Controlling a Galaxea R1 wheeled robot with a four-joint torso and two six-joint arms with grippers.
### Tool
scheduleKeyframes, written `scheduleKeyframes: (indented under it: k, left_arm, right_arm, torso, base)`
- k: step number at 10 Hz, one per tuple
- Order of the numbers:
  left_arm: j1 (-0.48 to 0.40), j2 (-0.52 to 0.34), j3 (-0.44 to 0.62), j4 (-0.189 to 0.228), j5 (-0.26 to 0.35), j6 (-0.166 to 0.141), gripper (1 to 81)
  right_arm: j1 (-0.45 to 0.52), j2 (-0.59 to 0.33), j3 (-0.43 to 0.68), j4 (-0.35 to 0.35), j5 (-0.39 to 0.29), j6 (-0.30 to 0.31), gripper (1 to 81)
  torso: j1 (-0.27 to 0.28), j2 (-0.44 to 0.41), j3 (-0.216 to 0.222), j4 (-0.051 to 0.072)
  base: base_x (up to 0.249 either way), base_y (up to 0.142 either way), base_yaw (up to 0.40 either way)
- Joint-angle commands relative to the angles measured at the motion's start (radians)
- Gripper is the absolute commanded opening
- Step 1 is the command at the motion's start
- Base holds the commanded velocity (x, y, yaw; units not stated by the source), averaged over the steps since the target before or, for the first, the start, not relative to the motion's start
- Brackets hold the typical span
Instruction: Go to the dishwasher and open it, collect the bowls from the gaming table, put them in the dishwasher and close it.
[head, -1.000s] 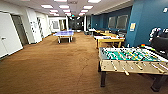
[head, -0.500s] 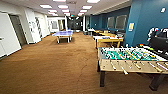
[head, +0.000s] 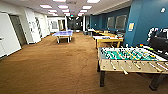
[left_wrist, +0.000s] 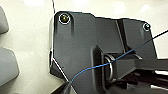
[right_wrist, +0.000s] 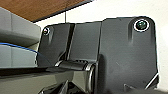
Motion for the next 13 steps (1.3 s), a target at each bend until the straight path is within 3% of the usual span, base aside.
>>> scheduleKeyframes:
  k: [1,8,13]
  left_arm:
    - [-0.039,-0.016,-0.001,-0.007,0.056,-0.007,81.1]
    - [-0.039,-0.017,-0.001,-0.016,0.056,-0.013,81.1]
    - [-0.039,-0.017,-0.002,-0.020,0.056,-0.013,81.1]
  right_arm:
    - [0.049,-0.002,0.006,-0.015,-0.041,-0.004,81.1]
    - [0.044,0.003,0.006,-0.016,-0.039,-0.005,81.1]
    - [0.044,0.003,0.006,-0.023,-0.038,-0.004,81.1]
  torso:
    - [0.000,0.000,0.000,0.000]
    - [0.000,0.000,0.000,0.000]
    - [-0.001,0.000,0.000,0.000]
  base:
    - [0.000,0.000,0.000]
    - [0.000,0.000,0.000]
    - [0.084,0.000,0.000]
